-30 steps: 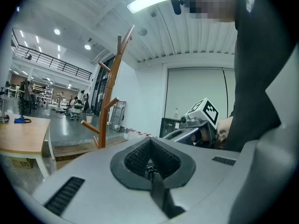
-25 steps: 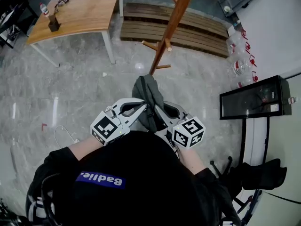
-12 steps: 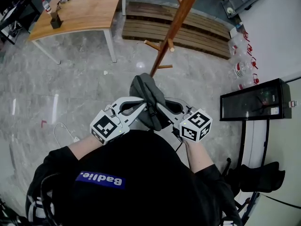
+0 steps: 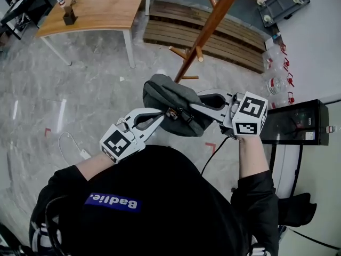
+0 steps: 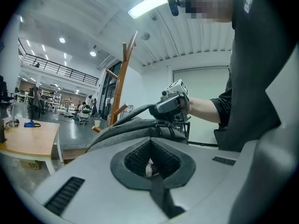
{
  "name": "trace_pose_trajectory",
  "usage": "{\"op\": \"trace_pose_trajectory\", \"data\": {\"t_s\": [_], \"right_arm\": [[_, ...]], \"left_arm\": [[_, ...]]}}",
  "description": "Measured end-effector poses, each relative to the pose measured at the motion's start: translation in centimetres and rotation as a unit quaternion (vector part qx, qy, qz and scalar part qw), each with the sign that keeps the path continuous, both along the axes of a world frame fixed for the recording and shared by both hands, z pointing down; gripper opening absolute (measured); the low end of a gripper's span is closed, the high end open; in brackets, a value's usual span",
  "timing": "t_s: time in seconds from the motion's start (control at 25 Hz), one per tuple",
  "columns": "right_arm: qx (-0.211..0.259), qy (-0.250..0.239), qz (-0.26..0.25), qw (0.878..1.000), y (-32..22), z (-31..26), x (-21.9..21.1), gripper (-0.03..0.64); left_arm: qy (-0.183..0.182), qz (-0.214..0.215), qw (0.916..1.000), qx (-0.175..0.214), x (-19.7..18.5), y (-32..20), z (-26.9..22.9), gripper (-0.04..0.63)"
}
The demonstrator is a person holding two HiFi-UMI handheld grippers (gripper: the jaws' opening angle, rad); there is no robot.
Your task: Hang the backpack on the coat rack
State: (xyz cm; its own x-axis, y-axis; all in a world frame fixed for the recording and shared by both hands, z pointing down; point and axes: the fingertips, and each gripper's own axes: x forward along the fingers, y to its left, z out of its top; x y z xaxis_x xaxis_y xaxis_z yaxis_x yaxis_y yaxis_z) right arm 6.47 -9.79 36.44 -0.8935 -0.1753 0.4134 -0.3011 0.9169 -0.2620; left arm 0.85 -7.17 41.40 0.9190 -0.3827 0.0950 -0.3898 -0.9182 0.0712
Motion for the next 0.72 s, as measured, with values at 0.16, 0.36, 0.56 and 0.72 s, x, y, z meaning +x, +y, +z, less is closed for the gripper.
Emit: {"op": "trace_pose_trajectory", "data": {"t_s": [0.16,0.36,0.56,0.72], "right_arm": [[-0.002,0.002,-0.046,0.999,-1.7,-2.2,0.7,0.064],[-0.015,-0.017,-0.076,0.997,-4.9,-5.4,1.4,0.064],[-0.037,-0.029,-0.107,0.993,-7.5,-6.8,1.7,0.066],[-0.044,-0.03,-0.122,0.991,-7.6,-5.7,2.6,0.066]], "left_arm": [[0.004,-0.011,0.9999,0.001,-0.4,-0.2,-0.1,0.008],[0.002,-0.018,0.9998,-0.006,-0.4,-1.2,-0.2,0.006],[-0.001,-0.026,0.9996,-0.013,-1.0,-2.7,-0.6,0.008],[-0.005,-0.035,0.9993,-0.014,-0.9,-1.7,0.8,0.008]]}}
